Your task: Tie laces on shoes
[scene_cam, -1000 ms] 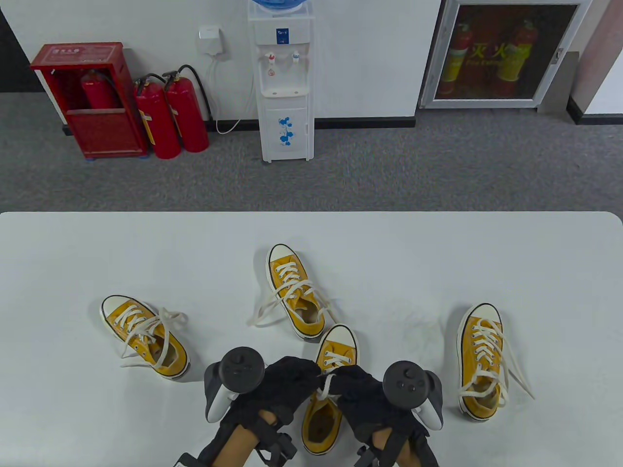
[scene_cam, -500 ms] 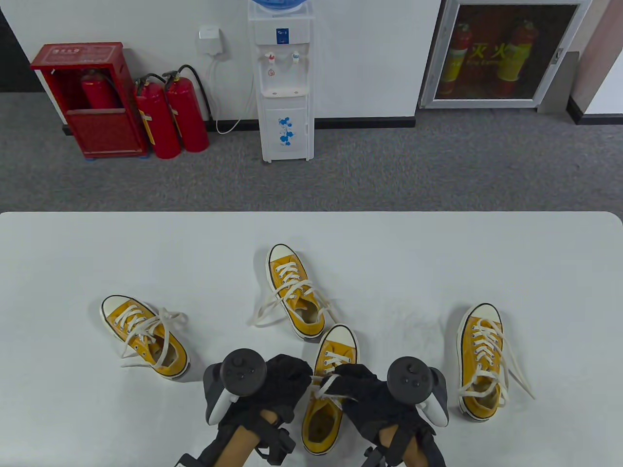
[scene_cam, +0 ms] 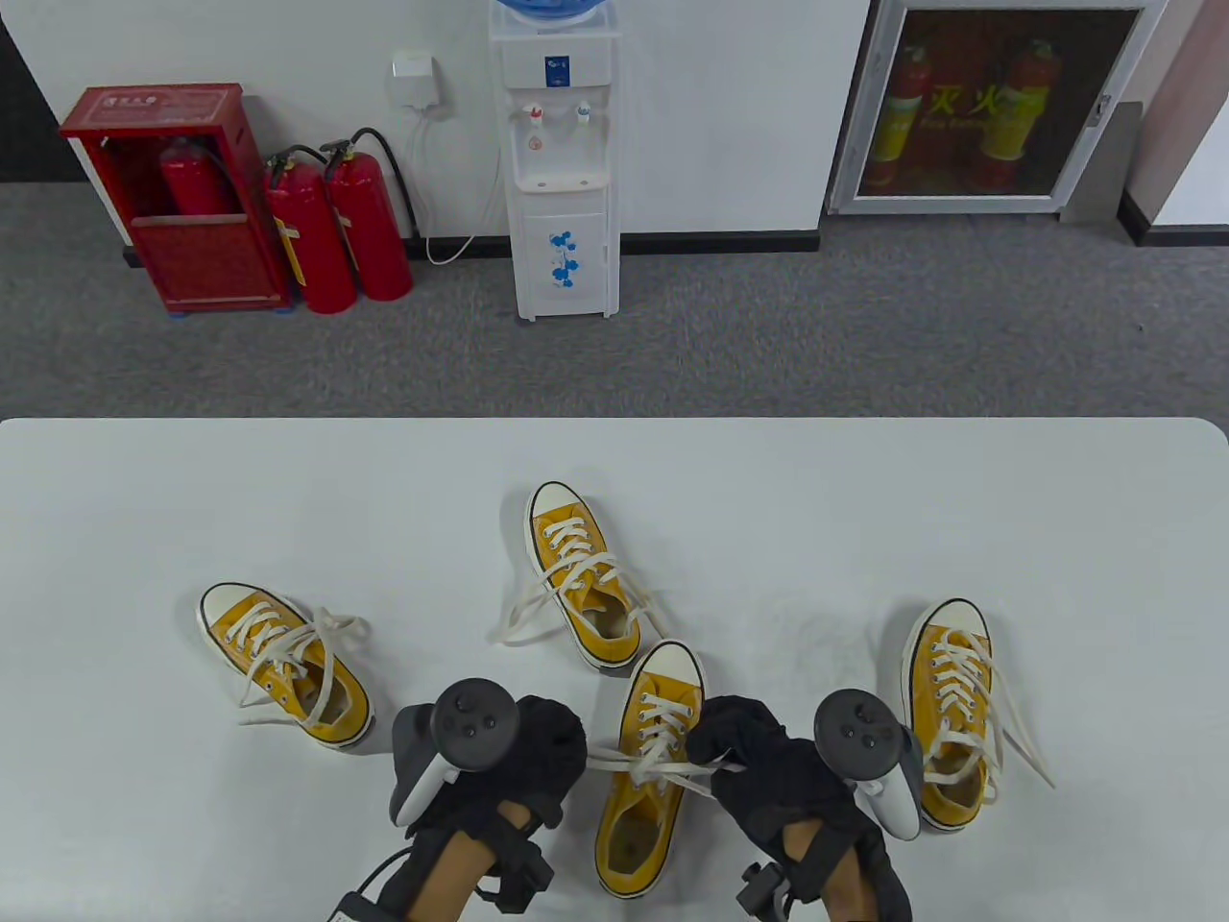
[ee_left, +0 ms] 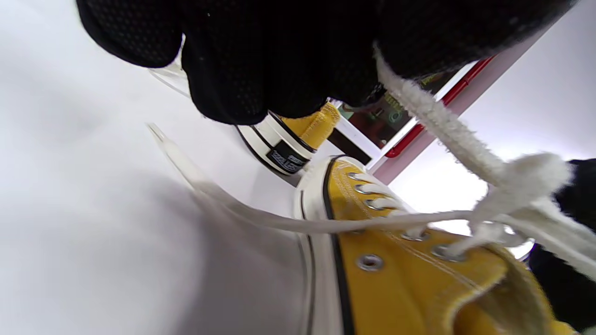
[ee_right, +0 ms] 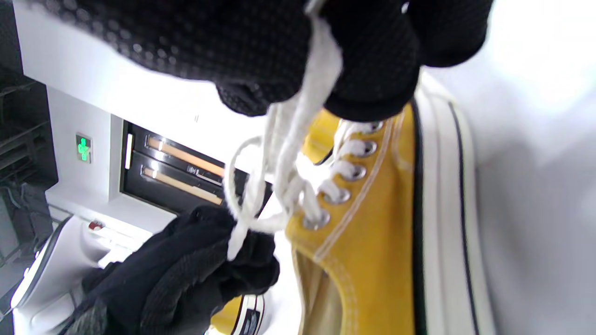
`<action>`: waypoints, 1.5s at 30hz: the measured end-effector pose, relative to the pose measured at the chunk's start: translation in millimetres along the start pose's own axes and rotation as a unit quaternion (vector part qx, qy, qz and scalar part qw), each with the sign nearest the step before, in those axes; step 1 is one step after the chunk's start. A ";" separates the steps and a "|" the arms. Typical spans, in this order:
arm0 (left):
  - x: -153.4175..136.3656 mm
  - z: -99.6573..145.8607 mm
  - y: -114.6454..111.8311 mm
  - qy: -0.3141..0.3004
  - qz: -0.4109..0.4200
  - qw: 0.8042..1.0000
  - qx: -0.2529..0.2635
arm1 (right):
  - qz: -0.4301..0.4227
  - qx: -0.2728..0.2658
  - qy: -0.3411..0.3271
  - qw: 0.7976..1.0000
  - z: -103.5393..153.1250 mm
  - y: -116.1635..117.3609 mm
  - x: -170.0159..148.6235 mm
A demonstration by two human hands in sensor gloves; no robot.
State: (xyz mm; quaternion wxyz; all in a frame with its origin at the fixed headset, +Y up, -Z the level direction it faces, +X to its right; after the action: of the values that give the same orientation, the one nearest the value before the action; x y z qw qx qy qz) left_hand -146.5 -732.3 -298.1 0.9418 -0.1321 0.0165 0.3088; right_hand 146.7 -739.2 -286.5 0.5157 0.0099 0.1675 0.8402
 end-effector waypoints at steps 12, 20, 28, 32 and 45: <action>-18.9 -9.2 8.8 0.031 -0.020 0.999 -0.006 | 0.013 -0.052 0.060 0.997 -4.4 -24.9 -21.9; -26.6 -14.7 4.8 0.050 -0.034 0.998 -0.027 | 0.029 -0.116 0.100 0.988 -3.0 -36.4 -30.3; -28.7 -16.6 1.9 0.061 -0.070 0.995 -0.031 | 0.049 -0.125 0.107 0.985 -2.0 -35.7 -28.8; -27.7 -15.5 2.5 0.058 -0.069 0.996 -0.022 | 0.052 -0.130 0.092 0.986 -0.5 -34.1 -25.3; -6.2 -2.6 1.0 0.011 -0.082 0.997 0.011 | 0.117 -0.196 0.012 0.974 14.7 -21.4 5.4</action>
State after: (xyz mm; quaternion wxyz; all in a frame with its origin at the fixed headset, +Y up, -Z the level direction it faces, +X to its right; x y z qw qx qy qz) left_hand -152.0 -735.7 -300.1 0.9650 -0.1261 0.0195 0.2291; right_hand 165.5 -721.7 -279.7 0.4040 -0.0815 0.0034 0.9111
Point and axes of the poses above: the tracker on the back of each hand, its own x axis roughly to the thumb side, its own z axis roughly from the fingertips to the wrist, y = z × x, the point moved 2 cm from there along -z, roughly from the wrist to the fingertips, and after that the axes turned 14 degrees about y, right-handed, at the moved point
